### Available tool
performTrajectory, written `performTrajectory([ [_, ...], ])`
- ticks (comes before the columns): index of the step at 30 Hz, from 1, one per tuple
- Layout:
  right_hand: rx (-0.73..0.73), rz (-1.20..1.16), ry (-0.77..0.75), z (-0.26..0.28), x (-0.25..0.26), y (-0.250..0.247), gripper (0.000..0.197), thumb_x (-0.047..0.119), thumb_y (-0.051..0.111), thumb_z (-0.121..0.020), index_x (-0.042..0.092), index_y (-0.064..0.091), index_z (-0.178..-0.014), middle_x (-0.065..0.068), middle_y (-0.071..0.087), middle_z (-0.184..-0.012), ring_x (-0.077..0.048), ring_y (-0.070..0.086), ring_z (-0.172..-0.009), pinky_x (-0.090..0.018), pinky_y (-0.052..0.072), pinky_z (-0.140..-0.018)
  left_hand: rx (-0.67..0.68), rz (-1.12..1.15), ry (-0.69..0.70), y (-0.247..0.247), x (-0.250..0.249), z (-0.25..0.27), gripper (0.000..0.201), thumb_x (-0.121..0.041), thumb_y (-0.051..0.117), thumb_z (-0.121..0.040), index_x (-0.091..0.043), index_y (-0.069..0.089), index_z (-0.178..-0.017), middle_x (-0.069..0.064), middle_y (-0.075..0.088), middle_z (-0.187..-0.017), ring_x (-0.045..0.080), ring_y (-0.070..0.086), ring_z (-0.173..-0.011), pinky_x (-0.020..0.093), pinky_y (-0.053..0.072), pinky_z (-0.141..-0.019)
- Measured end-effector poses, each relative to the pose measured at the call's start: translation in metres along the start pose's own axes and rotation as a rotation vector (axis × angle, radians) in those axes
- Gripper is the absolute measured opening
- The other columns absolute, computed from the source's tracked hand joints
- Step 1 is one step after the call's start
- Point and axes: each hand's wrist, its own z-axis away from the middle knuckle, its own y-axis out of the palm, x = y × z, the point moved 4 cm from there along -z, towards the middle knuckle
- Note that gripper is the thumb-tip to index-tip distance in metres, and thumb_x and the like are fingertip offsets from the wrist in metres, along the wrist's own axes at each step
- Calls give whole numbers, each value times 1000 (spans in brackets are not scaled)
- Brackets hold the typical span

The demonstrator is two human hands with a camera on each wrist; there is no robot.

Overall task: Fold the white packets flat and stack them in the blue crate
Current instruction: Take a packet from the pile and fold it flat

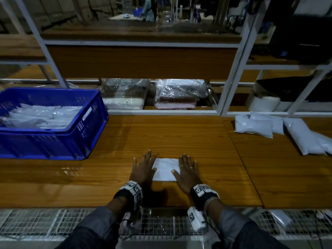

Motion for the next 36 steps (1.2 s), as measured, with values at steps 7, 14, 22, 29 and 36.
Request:
performTrajectory([
  [7,145,-69,-218,16,-12,-6,90,62,53,-95,29,2,-162,12,-8,-166,-6,-12,-151,-40,-11,-124,75,252,244,14,0,7,125,-102,21,-63,-27,4,-161,-6,-1,-168,13,-4,-154,48,2,-124],
  [14,86,-342,-48,12,-17,-48,42,30,60,-83,36,65,-124,6,72,-115,-11,70,-86,-36,60,-70,-121,439,194,-35,7,7,43,-20,70,-78,-28,70,-120,4,76,-111,21,73,-99,35,58,-86],
  [22,39,-692,47,-16,-16,-91,52,13,83,-81,0,60,-126,-3,66,-121,-20,64,-109,-47,53,-96,-172,923,-80,-58,28,7,21,-19,92,-72,-19,73,-81,-11,71,-65,5,67,-67,32,50,-64],
  [29,-45,-364,90,-32,-25,-57,61,30,79,-86,20,53,-139,-7,53,-142,-31,50,-131,-48,46,-105,-205,286,-310,-24,39,10,90,-77,61,-77,-12,47,-137,9,60,-131,32,59,-117,36,48,-82],
  [36,-50,12,-207,-32,37,-24,57,32,47,-104,31,27,-157,0,27,-164,-25,23,-150,-45,21,-121,-246,152,95,-12,-13,3,67,-51,29,-101,-13,37,-155,8,37,-160,29,34,-147,53,32,-116],
])
